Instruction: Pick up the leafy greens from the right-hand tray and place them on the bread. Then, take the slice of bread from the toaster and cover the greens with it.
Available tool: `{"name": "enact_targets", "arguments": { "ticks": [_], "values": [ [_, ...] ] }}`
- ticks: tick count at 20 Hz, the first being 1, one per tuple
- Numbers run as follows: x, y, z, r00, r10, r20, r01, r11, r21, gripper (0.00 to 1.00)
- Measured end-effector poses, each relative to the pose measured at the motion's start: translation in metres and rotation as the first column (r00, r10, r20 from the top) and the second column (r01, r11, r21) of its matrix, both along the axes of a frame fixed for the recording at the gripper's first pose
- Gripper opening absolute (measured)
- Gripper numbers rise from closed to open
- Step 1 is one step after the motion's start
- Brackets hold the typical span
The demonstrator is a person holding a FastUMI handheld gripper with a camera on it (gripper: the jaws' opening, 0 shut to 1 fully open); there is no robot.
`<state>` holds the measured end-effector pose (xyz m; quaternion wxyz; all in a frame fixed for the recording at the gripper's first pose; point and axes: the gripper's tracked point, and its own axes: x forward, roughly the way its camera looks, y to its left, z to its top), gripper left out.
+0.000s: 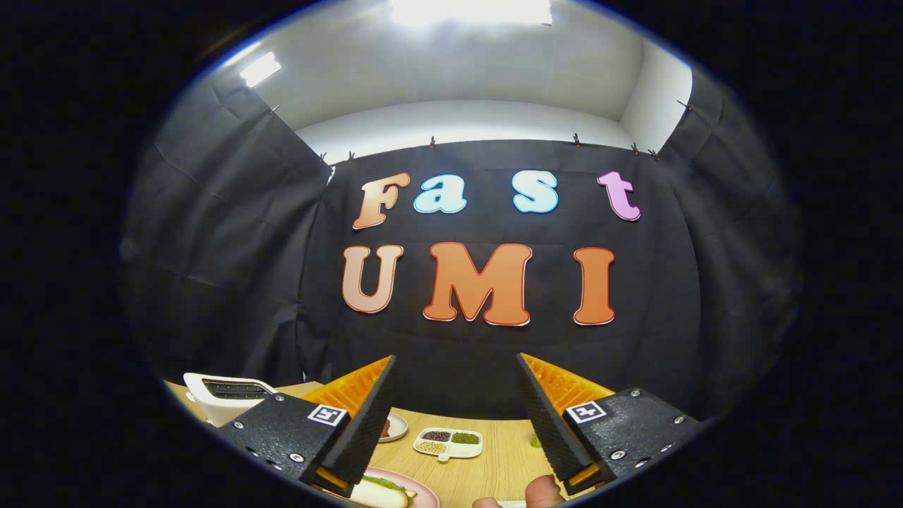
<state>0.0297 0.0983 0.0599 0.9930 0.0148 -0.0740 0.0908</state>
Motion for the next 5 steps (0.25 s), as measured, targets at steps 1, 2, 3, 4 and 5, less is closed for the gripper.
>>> {"name": "enact_targets", "arguments": {
  "ticks": [1, 2, 3, 4, 5],
  "values": [
    [-0.001, -0.003, 0.002, 1.000, -0.009, 0.000, 0.009, 1.000, 0.000, 0.97],
    [-0.001, -0.006, 0.003, 1.000, -0.018, -0.001, 0.018, 1.000, 0.002, 0.97],
    [-0.002, -0.009, 0.005, 1.000, -0.024, 0.000, 0.024, 1.000, 0.003, 0.97],
    [-0.003, -0.011, 0.006, 1.000, -0.030, 0.000, 0.030, 1.000, 0.005, 0.97],
    [-0.003, -0.014, 0.007, 0.999, -0.032, 0.000, 0.032, 0.999, 0.006, 0.97]
  ]
}}
